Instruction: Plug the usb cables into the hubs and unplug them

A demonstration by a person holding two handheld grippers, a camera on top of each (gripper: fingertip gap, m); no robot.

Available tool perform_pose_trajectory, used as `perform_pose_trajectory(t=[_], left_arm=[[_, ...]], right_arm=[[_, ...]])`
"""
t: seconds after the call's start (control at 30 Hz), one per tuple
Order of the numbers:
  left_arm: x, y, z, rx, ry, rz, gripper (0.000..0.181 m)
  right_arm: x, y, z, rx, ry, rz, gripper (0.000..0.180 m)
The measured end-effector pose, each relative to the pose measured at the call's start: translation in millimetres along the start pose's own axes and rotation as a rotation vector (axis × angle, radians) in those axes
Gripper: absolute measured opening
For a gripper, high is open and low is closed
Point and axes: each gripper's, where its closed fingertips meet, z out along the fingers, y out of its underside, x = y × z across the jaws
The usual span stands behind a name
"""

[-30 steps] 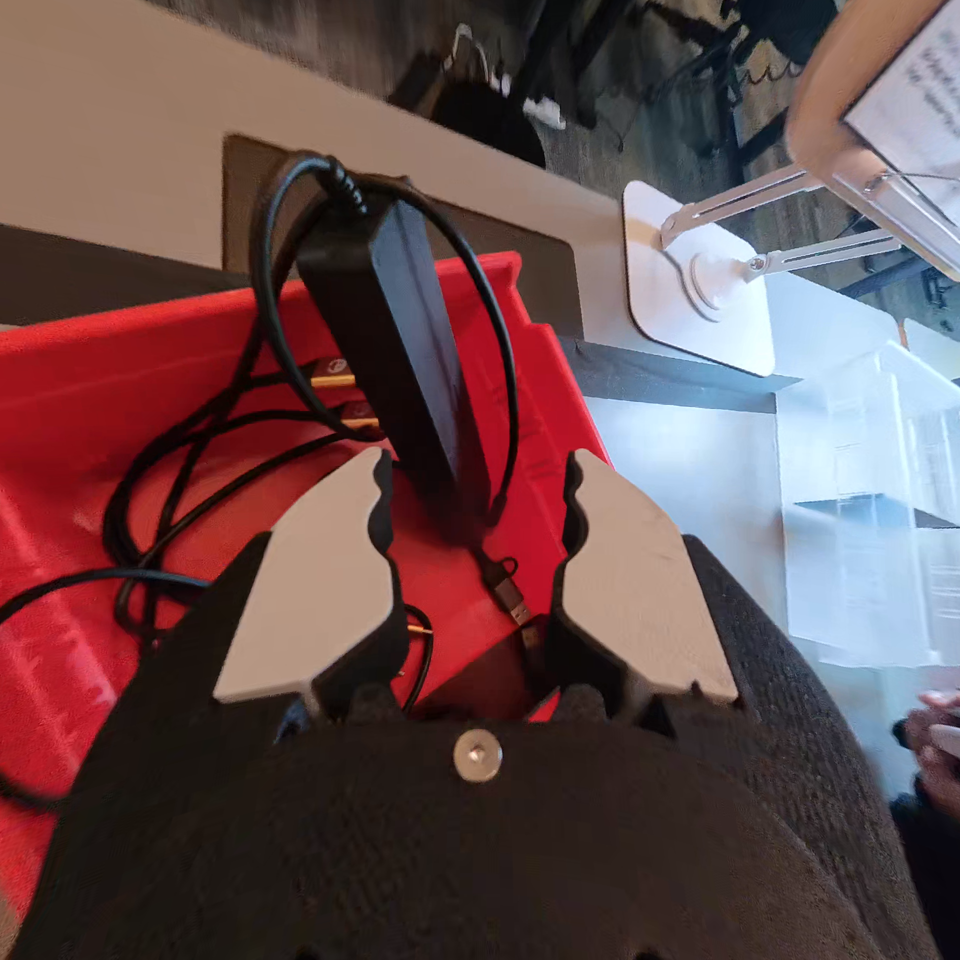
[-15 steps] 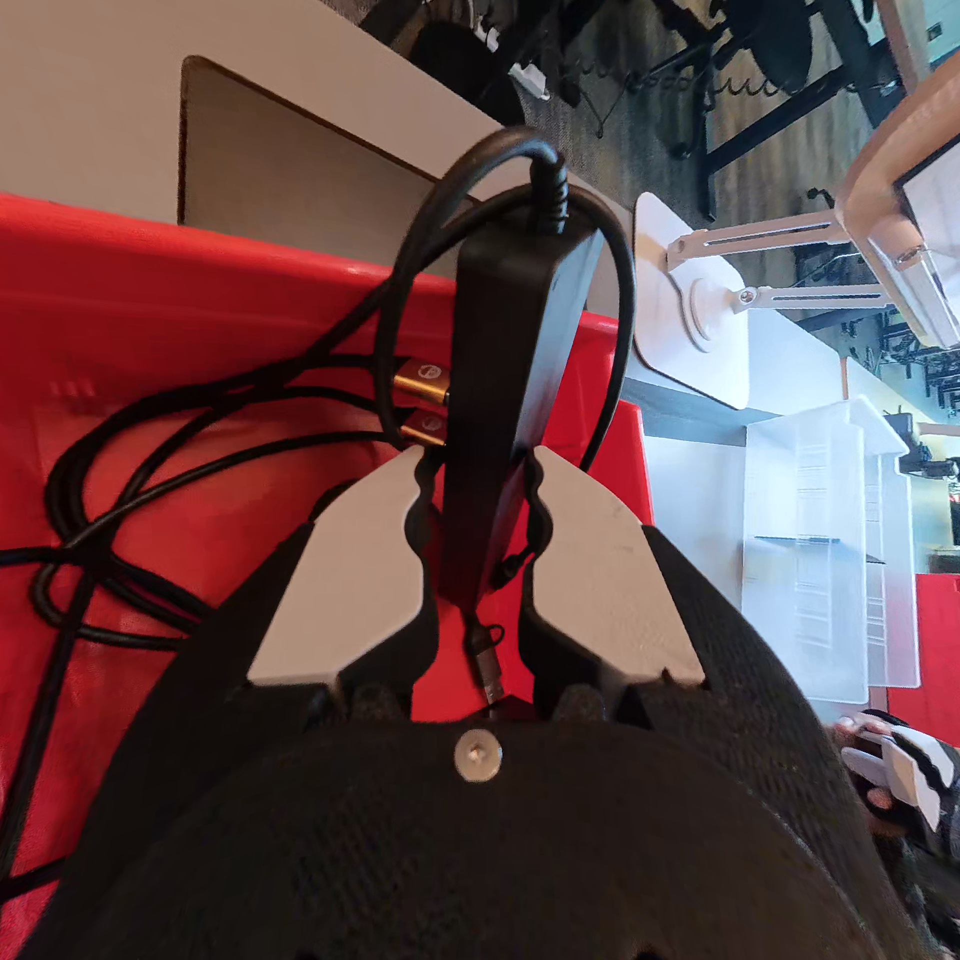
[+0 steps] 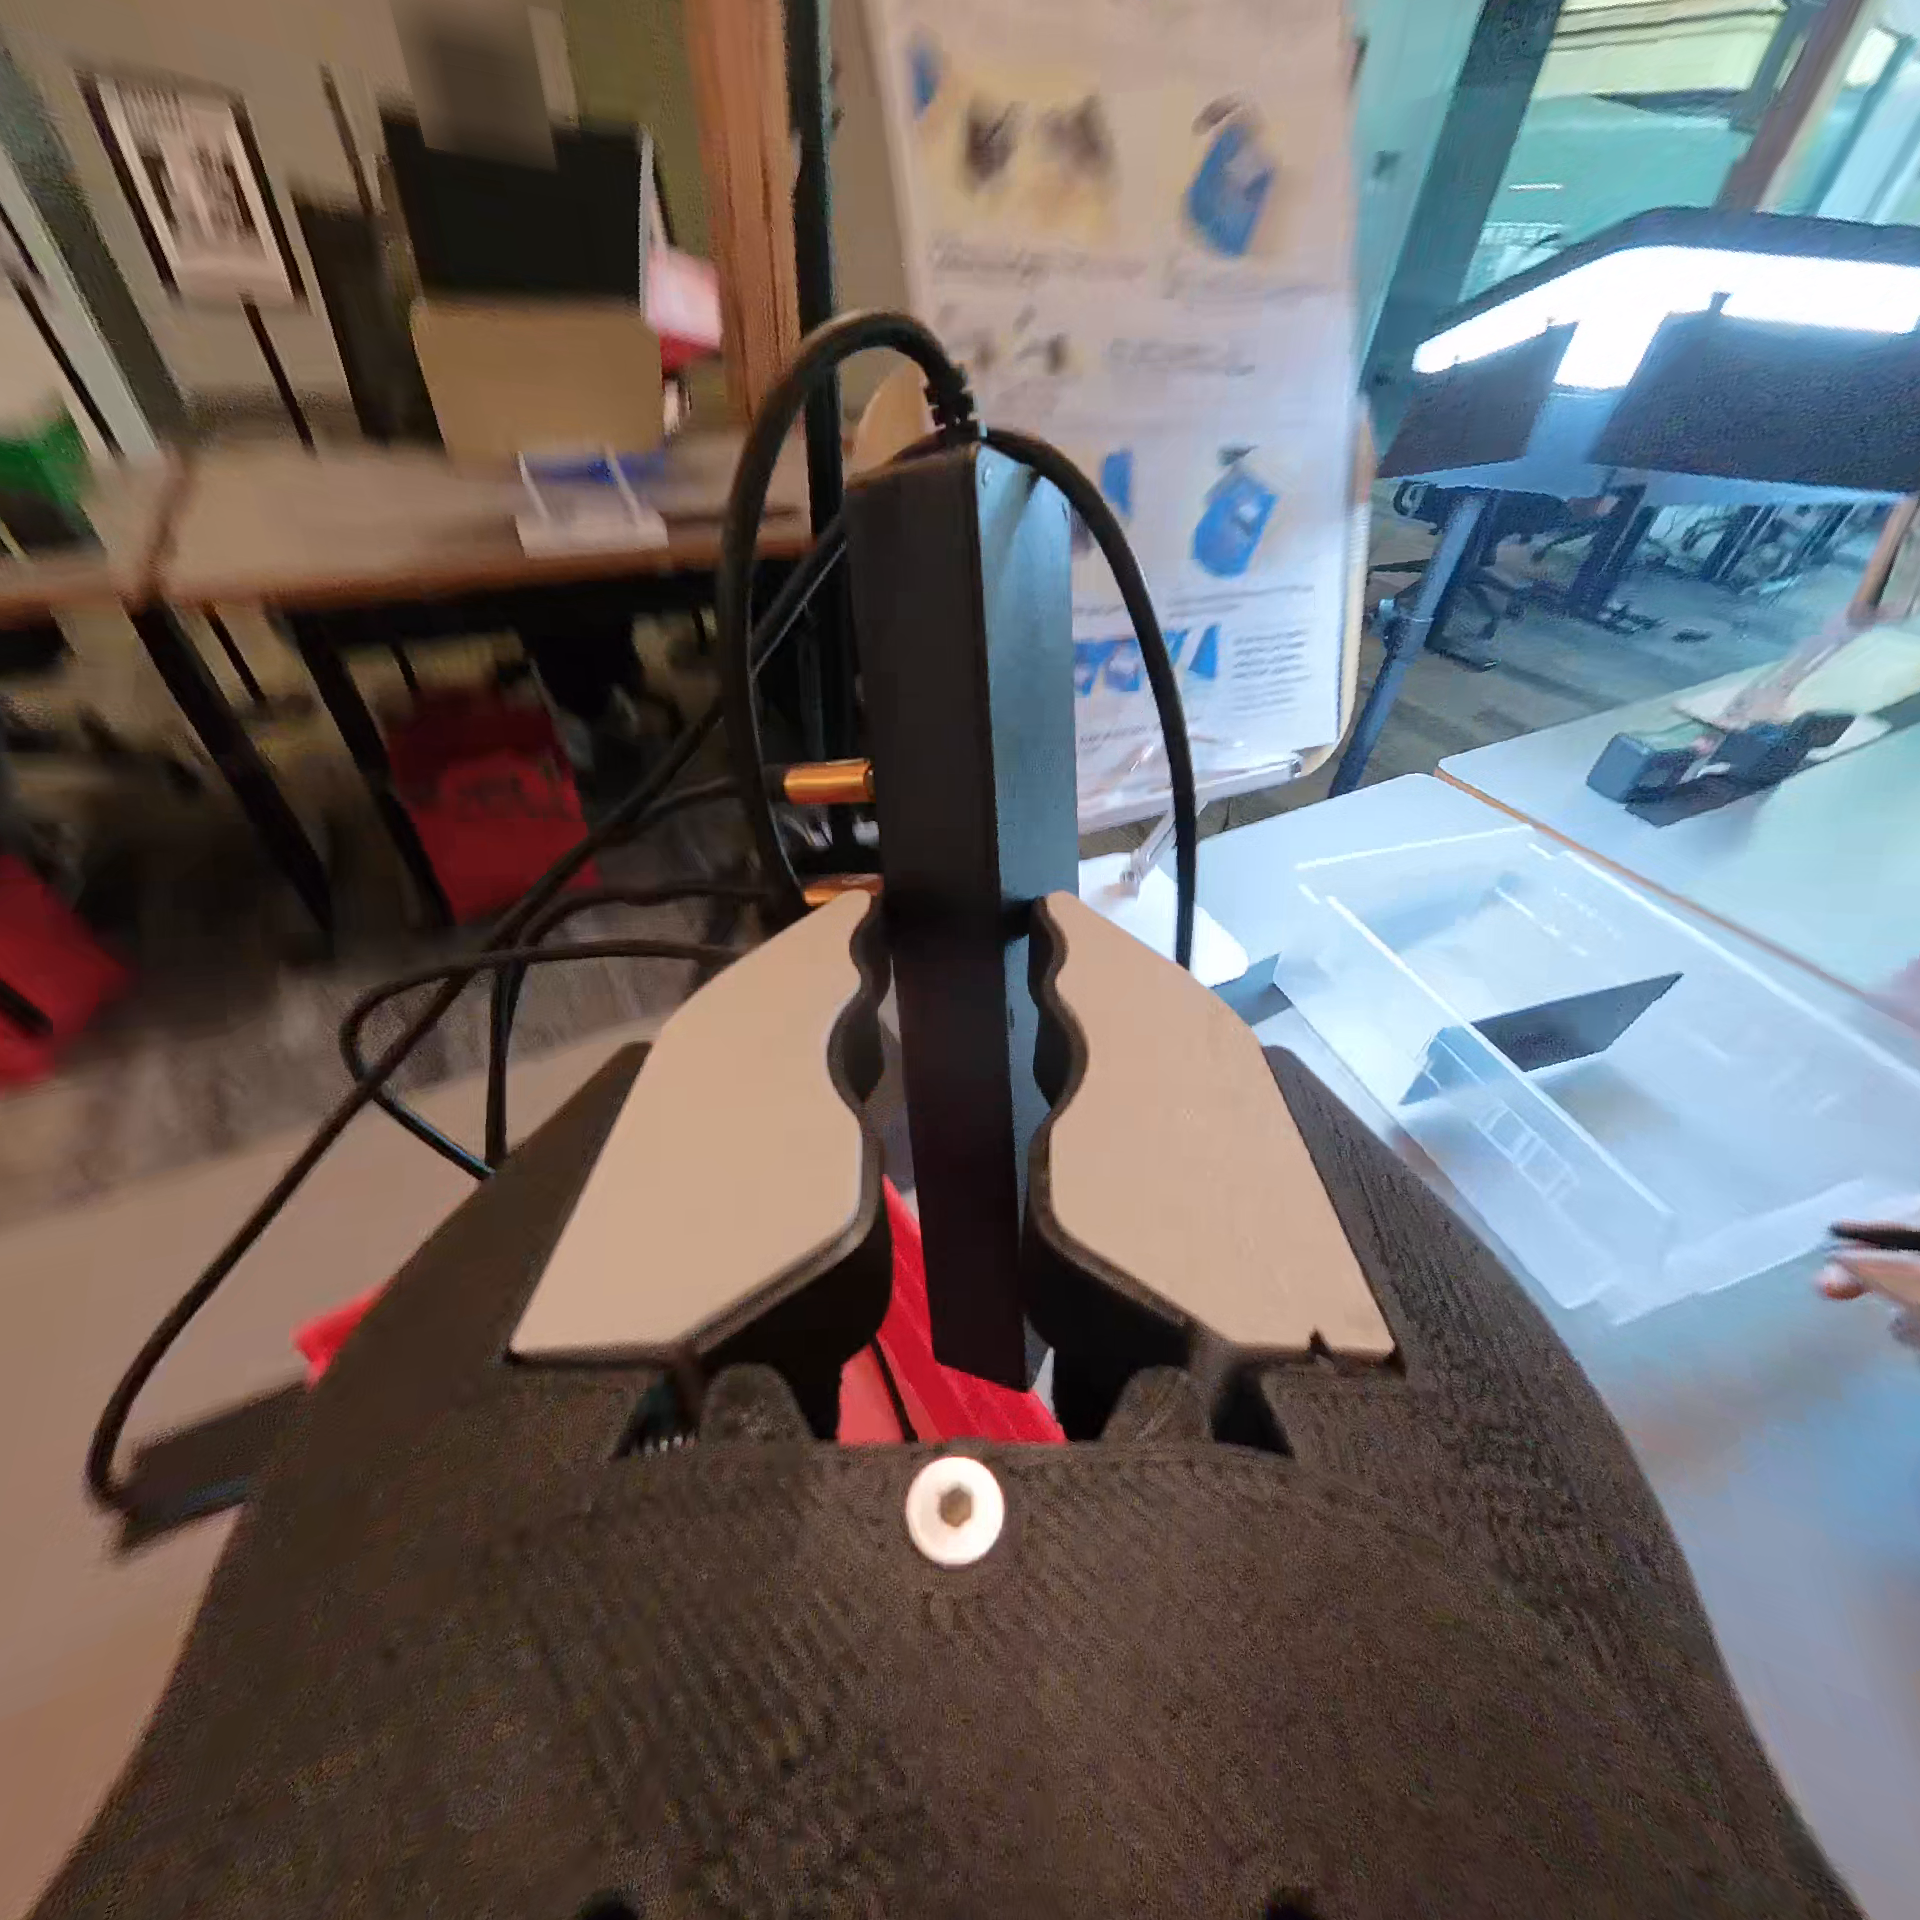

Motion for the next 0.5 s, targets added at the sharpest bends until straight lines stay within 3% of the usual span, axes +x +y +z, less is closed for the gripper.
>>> perform_pose_trajectory(t=[0.1, 0.23, 0.33, 0.5], left_arm=[[52.0, -27.7, -27.1, 0.109, -0.019, 0.252, 0.025], [129.6, -25.6, -47.8, 0.246, -0.020, 0.500, 0.025], [184.5, -3.1, -50.9, 0.322, -0.002, 0.639, 0.025], [259.6, 44.1, -44.2, 0.390, 0.057, 0.868, 0.025]], right_arm=[[-10.3, -27.9, 3.1, 0.054, -0.020, -0.031, 0.005], [-38.0, -83.7, 12.9, 0.138, -0.104, -0.047, 0.011], [-64.0, -121.8, 23.9, 0.172, -0.222, -0.054, 0.030], [-79.1, -168.3, 32.5, 0.194, -0.447, 0.080, 0.078]])
